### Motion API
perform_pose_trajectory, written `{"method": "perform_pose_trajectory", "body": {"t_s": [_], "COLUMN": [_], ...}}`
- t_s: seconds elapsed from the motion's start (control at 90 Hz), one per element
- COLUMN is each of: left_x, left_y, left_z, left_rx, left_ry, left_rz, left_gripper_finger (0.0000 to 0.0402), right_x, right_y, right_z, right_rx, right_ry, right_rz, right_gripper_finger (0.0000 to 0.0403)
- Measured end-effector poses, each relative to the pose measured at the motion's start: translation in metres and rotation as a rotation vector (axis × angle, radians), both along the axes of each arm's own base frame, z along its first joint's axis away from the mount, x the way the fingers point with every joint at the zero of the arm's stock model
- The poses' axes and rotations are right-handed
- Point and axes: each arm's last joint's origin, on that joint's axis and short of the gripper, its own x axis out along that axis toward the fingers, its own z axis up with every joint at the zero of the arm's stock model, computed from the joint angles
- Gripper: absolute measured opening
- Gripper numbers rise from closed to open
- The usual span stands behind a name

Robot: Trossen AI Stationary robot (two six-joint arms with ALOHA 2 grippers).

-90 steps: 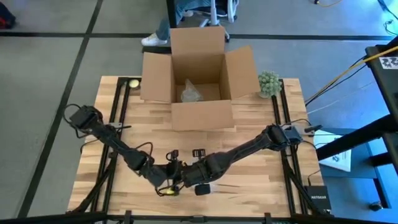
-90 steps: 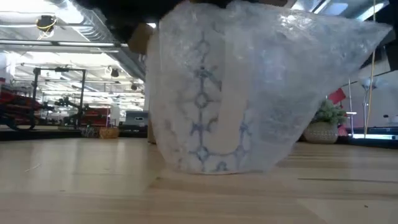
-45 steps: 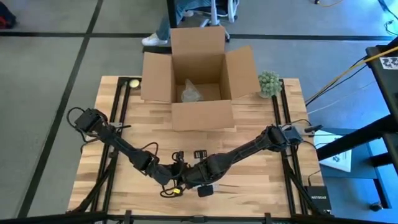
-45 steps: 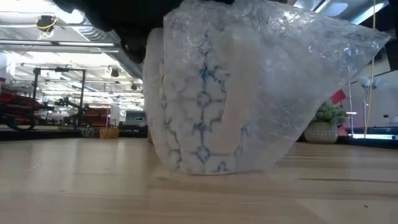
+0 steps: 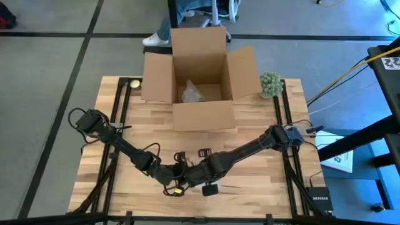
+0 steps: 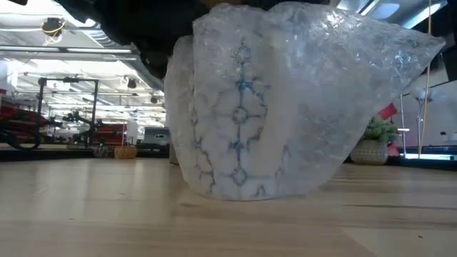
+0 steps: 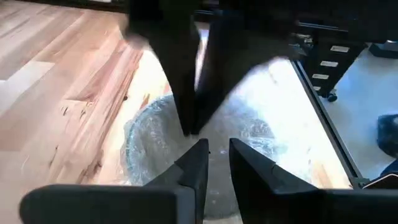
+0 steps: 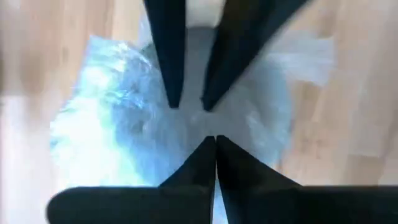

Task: Wrap mug
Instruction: Wrap the white mug with bubble wrap

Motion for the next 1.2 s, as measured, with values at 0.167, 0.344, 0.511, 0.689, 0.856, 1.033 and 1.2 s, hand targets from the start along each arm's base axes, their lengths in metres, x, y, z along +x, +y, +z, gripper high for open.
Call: {"method": "perform_pose_trajectory", "body": {"t_s": [0.167, 0.344, 0.511, 0.689, 0.856, 1.033, 1.2], "left_x": [0.000, 0.000, 0.000, 0.000, 0.000, -0.001, -0.014], "left_y": [0.000, 0.000, 0.000, 0.000, 0.000, -0.001, -0.008], "left_z": [0.000, 0.000, -0.001, 0.000, 0.000, 0.003, 0.023], "left_rx": [0.001, 0.003, 0.005, 0.003, 0.001, -0.016, -0.045], "left_ry": [0.000, 0.000, 0.000, -0.001, -0.004, -0.015, -0.050], "left_rz": [0.001, 0.002, 0.004, 0.004, 0.004, 0.005, -0.042], "left_gripper_finger": [0.0049, 0.0049, 0.0049, 0.0049, 0.0049, 0.0049, 0.0049], "right_x": [-0.007, -0.011, -0.014, -0.017, -0.015, -0.013, -0.009], "right_y": [-0.004, -0.001, 0.029, 0.044, 0.030, 0.020, 0.010], "right_z": [0.033, 0.045, 0.036, 0.017, -0.016, -0.041, -0.047], "right_rx": [0.019, 0.064, 0.131, 0.070, -0.014, 0.013, 0.014], "right_ry": [-0.119, -0.170, -0.183, -0.228, -0.169, -0.134, -0.131], "right_rz": [0.000, 0.014, 0.093, 0.075, 0.001, 0.001, -0.014], "right_gripper_finger": [0.0001, 0.0001, 0.0001, 0.0001, 0.0001, 0.0001, 0.0001]}}
